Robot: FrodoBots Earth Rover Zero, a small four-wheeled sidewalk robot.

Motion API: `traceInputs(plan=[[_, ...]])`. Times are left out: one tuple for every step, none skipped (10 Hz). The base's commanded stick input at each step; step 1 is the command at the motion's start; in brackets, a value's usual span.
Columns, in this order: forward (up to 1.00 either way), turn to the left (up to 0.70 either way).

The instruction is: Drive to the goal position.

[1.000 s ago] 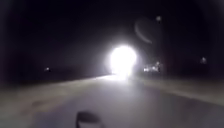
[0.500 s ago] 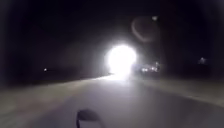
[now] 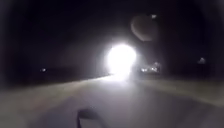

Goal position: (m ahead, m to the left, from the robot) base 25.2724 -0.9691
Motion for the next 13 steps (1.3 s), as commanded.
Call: traceInputs(plan=[[1.0, 0.04], [1.0, 0.1], [1.0, 0.16], [1.0, 0.08], [1.0, 0.05], [1.0, 0.05], [1.0, 0.05], [1.0, 0.05], [1.0, 0.05], [1.0, 0.05], [1.0, 0.05], [1.0, 0.05], [1.0, 0.06]])
